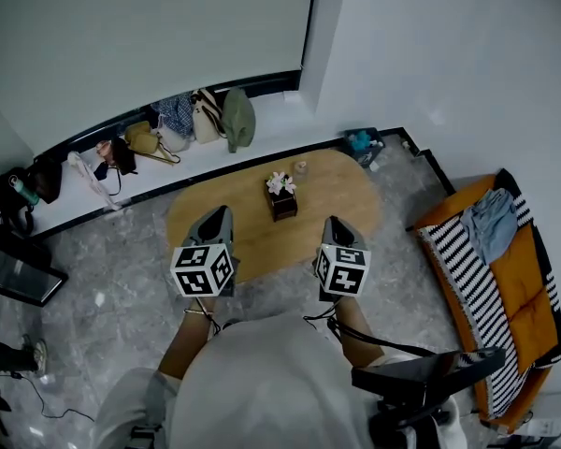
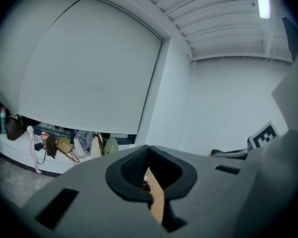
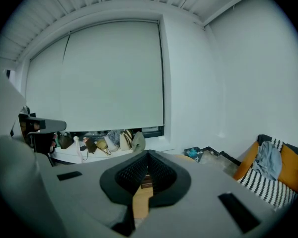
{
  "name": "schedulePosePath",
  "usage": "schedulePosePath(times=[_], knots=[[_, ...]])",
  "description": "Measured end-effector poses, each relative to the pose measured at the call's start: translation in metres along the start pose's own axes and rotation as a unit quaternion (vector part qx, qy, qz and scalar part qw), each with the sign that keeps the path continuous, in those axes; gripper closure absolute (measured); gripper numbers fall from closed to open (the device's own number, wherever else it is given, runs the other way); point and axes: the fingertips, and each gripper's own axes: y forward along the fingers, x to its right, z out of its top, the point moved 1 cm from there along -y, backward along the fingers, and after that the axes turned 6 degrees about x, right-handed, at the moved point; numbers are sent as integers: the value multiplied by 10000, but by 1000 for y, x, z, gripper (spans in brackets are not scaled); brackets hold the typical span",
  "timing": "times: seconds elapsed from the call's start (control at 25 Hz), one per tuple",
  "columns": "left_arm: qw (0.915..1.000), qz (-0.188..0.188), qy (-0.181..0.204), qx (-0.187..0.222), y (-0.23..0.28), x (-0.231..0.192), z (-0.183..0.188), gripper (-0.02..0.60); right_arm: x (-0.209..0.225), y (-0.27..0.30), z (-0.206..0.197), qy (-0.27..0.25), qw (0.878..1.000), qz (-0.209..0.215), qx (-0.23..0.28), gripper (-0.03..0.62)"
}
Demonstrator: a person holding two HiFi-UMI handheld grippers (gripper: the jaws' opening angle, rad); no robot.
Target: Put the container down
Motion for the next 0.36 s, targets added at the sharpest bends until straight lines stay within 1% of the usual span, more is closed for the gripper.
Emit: schedulePosePath(times=[0.36], knots=[[10000, -17, -36, -78, 7, -11, -6, 574, -6, 7, -9, -15, 9999, -31, -103, 571]])
